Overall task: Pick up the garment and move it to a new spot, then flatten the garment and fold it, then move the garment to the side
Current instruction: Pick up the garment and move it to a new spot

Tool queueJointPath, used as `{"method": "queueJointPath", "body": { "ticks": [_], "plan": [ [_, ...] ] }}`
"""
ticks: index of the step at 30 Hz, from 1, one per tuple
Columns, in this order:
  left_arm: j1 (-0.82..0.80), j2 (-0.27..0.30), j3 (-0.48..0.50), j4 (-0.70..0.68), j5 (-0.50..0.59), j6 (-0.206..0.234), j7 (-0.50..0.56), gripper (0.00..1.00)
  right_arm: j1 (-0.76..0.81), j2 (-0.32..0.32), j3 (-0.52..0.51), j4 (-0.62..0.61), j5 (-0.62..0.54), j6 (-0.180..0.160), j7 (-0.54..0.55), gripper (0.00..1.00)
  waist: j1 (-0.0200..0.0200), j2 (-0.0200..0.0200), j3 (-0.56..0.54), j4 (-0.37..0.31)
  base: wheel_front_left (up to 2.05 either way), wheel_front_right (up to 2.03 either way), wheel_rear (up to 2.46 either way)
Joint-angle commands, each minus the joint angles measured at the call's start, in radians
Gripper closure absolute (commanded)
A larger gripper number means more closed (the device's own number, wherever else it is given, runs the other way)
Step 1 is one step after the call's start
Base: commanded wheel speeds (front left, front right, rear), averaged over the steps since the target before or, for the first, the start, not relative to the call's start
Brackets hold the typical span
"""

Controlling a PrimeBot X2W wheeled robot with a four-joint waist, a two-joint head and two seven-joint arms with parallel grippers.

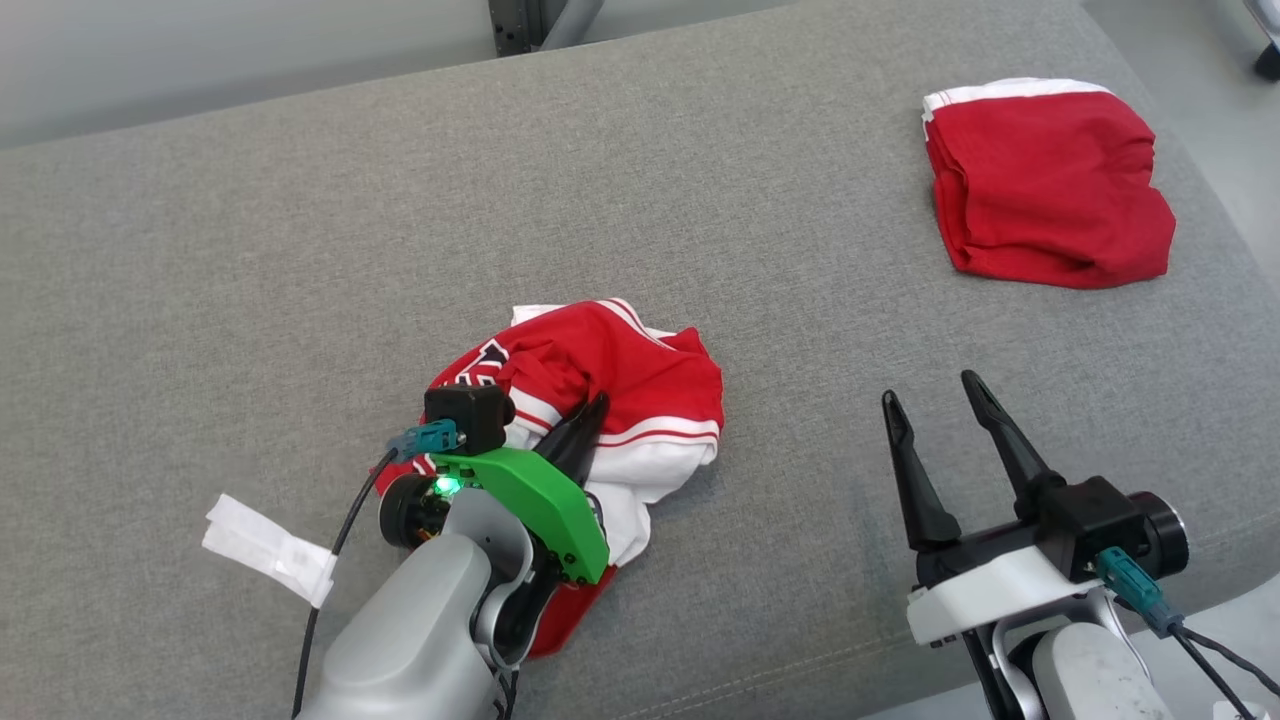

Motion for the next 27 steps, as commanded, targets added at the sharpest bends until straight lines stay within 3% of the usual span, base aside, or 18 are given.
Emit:
{"method": "queueJointPath", "body": {
  "ticks": [1,2,3,8,12,19,22,25,27],
  "plan": [
    [-0.014,-0.003,-0.003,0.018,0.0,-0.007,-0.015,0.86,-0.006,0.0,-0.008,-0.001,0.004,-0.002,-0.003,0.0,0.0,0.0,0.018,-0.015,0.0,0.0,0.0],
    [-0.02,-0.006,-0.01,0.039,0.009,-0.011,-0.037,0.18,-0.002,0.0,-0.015,-0.001,0.002,-0.002,-0.003,0.0,0.0,0.0,0.013,-0.009,0.0,0.0,0.0],
    [-0.024,-0.009,-0.018,0.052,0.017,-0.012,-0.056,0.0,0.004,0.0,-0.026,-0.002,-0.002,-0.002,-0.003,0.0,0.0,0.0,0.006,-0.002,0.0,0.0,0.0],
    [-0.003,0.002,-0.047,0.024,0.082,0.021,-0.152,0.0,0.042,0.0,-0.083,-0.016,-0.026,-0.002,-0.003,0.0,0.0,0.0,-0.046,0.047,0.0,0.0,0.0],
    [0.078,0.054,-0.053,-0.124,0.101,0.049,-0.163,0.0,0.083,0.0,-0.135,-0.028,-0.052,-0.002,-0.003,0.0,0.0,0.0,-0.1,0.09,0.0,0.0,0.0],
    [0.285,0.24,-0.009,-0.469,0.144,0.207,-0.168,0.0,0.169,-0.026,-0.215,-0.063,-0.067,-0.002,-0.003,0.0,0.0,0.0,-0.177,0.168,0.0,0.0,0.0],
    [0.377,0.316,0.022,-0.55,0.178,0.273,-0.18,0.0,0.199,-0.035,-0.223,-0.074,-0.073,-0.002,-0.003,0.0,0.0,0.0,-0.199,0.193,0.0,0.0,0.0],
    [0.453,0.354,0.058,-0.601,0.212,0.317,-0.193,0.0,0.217,-0.035,-0.227,-0.084,-0.073,-0.002,-0.003,0.0,0.0,0.0,-0.209,0.214,0.0,0.0,0.0],
    [0.476,0.362,0.072,-0.61,0.221,0.32,-0.196,0.0,0.227,-0.034,-0.235,-0.086,-0.074,-0.002,-0.003,0.0,0.0,0.0,-0.213,0.225,0.0,0.0,0.0]
  ]
}}
